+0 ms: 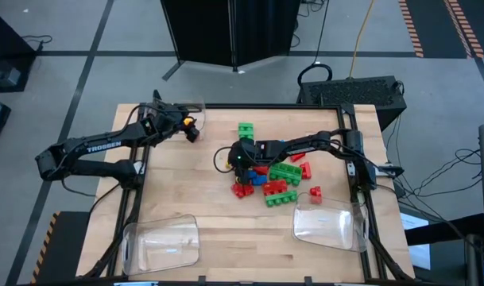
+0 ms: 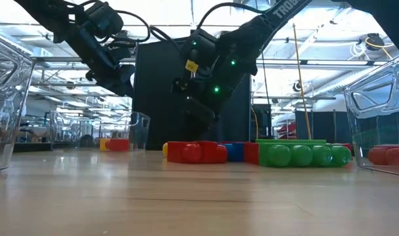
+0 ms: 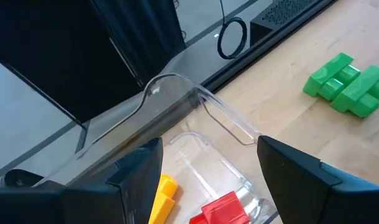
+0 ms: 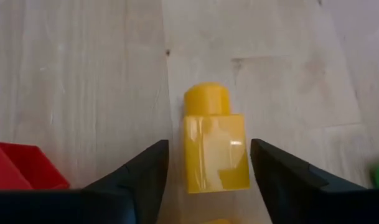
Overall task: Sort blocks by size
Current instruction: Put the one-stud yellow game piece into the top transparent bin
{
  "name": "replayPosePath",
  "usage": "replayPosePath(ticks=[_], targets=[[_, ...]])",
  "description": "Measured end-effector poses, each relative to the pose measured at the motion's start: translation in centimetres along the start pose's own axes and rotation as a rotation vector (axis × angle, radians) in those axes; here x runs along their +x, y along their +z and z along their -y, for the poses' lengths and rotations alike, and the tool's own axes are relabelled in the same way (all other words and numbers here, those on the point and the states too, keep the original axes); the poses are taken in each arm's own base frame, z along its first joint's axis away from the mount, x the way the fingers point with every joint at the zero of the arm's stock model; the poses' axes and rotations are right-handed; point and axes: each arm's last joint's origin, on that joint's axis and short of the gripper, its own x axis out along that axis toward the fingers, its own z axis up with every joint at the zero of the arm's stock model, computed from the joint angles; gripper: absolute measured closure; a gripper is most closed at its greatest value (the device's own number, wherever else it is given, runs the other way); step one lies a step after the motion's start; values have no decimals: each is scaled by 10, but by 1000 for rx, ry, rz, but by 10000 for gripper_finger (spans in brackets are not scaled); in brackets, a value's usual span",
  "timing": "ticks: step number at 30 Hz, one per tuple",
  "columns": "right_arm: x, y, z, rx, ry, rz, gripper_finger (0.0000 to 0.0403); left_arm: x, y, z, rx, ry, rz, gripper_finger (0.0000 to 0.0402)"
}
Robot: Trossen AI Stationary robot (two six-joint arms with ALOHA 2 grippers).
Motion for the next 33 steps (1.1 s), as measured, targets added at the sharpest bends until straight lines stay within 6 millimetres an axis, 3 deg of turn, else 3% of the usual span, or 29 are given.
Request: replayPosePath(ticks=[10,19,33], targets=[[0,0,0,39,3,2,280,0,-4,3,70,-103,-35,139],[-5,4,-4,42,140,22,270,-7,-4,20,195,-187,-5,139],[-77,37,14,41,278,226,271,-36,-8,70,568,-479,142,140]])
